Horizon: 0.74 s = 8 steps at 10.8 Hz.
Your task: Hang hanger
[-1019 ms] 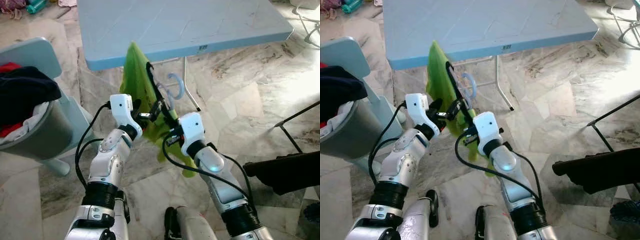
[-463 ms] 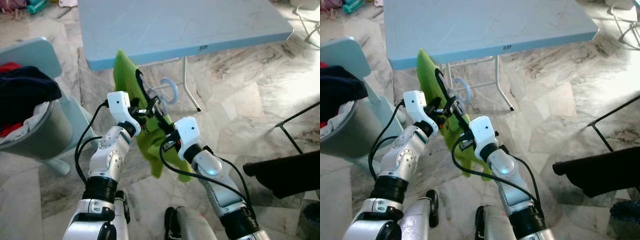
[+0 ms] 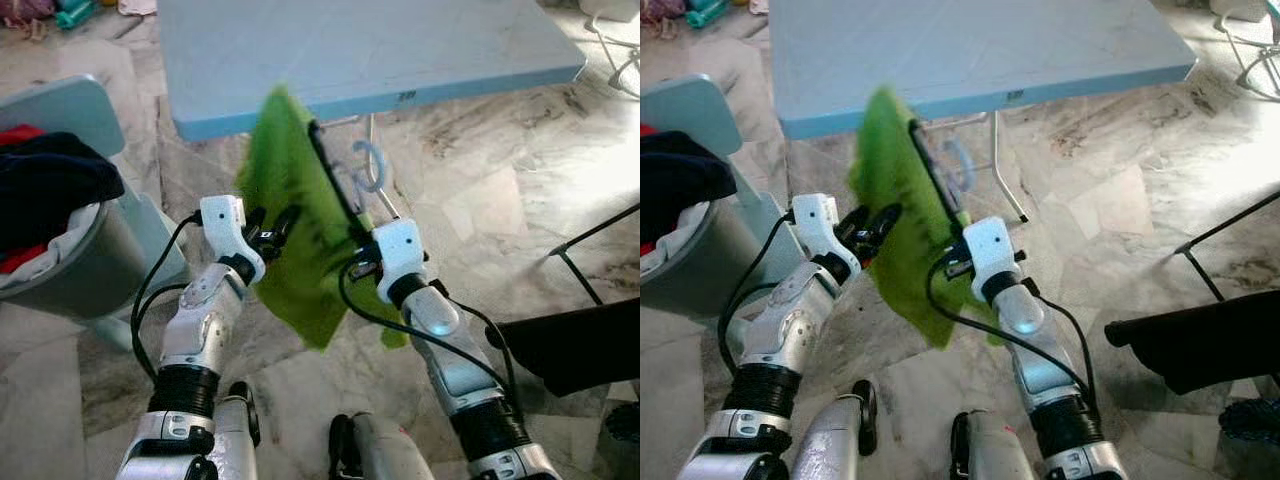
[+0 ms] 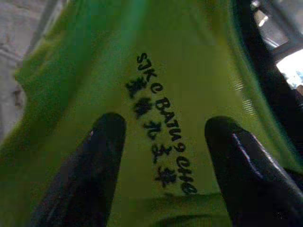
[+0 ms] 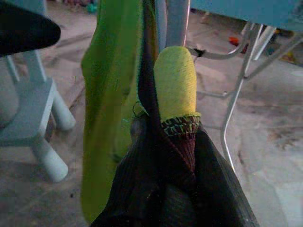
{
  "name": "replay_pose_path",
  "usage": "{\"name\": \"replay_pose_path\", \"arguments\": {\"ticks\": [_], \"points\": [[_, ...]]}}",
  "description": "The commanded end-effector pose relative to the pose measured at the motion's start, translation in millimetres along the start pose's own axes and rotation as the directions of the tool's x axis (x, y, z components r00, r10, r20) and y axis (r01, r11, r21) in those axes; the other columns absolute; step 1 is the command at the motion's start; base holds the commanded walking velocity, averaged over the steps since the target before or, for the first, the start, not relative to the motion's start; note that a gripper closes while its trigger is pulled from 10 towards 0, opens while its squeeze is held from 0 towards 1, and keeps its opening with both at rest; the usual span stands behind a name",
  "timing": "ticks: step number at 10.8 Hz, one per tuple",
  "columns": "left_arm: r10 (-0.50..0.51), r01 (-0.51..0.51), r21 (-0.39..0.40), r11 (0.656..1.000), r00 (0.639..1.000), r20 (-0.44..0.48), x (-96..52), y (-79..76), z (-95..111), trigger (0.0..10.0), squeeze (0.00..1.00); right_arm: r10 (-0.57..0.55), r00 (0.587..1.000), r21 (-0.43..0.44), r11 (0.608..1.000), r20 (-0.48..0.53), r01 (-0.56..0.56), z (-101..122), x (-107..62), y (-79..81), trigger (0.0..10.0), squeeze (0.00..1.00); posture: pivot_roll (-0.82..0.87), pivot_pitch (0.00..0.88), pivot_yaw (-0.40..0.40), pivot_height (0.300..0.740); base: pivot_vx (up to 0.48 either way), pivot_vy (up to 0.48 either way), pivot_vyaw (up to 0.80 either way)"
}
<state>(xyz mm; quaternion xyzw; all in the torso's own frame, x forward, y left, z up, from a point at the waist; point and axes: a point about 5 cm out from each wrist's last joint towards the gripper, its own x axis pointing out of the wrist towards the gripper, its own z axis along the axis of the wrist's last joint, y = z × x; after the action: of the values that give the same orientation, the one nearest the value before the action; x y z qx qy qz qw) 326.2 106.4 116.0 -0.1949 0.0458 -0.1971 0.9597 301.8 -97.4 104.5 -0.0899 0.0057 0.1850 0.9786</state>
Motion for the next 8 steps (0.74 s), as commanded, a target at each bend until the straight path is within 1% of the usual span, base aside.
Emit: {"name": "replay_pose_path", "arguments": {"ticks": [1,3,4,5,6,7,8], "points": [[-0.003,0.003,0.015,1.000,1.000,-0.011,-1.8,-1.2,-2,0.0,0.00,-0.030,0.999,0.000,1.000,0.020,0.030,2,0.6,-4.6,10.0,0.00,-0.02,0.239,-0.084,0.740,0.000,0.000,0.00],[0.011,-0.011,0.018,1.000,1.000,-0.009,-1.2,2.8,-1,0.0,0.00,-0.016,1.000,0.004,1.000,0.020,0.016,1,0.0,-2.4,10.0,0.00,-0.03,0.239,-0.084,0.740,0.000,0.000,0.00],[0.019,-0.019,0.029,0.999,1.000,-0.007,0.0,2.9,1,0.0,0.00,0.018,1.000,0.007,1.000,0.021,-0.018,0,-2.5,1.4,10.0,0.00,-0.03,0.240,-0.083,0.740,0.000,0.000,0.00],[0.018,-0.018,0.048,0.999,1.000,0.007,2.1,2.4,5,10.0,0.00,0.070,0.997,-0.028,0.997,0.021,-0.069,-3,-7.2,6.6,10.0,0.00,-0.03,0.241,-0.083,0.740,0.000,0.000,0.00],[0.012,-0.014,0.081,0.997,1.000,0.020,1.5,6.3,11,10.0,0.00,0.108,0.994,-0.058,0.992,0.001,-0.108,-10,-14.2,9.0,10.0,0.00,-0.03,0.242,-0.084,0.740,0.000,0.000,0.00],[0.021,-0.023,0.108,0.994,0.999,0.025,-1.5,12.5,14,10.0,1.00,0.128,0.992,-0.066,0.989,-0.016,-0.129,-15,-20.3,7.9,10.0,0.00,-0.03,0.246,-0.083,0.740,0.000,0.000,0.00],[0.009,-0.011,0.160,0.987,1.000,0.010,-4.2,14.1,13,10.0,1.00,0.125,0.992,-0.066,0.990,-0.034,-0.127,-18,-23.6,5.3,10.0,0.00,-0.03,0.256,-0.081,0.740,0.000,0.000,0.00]]}}
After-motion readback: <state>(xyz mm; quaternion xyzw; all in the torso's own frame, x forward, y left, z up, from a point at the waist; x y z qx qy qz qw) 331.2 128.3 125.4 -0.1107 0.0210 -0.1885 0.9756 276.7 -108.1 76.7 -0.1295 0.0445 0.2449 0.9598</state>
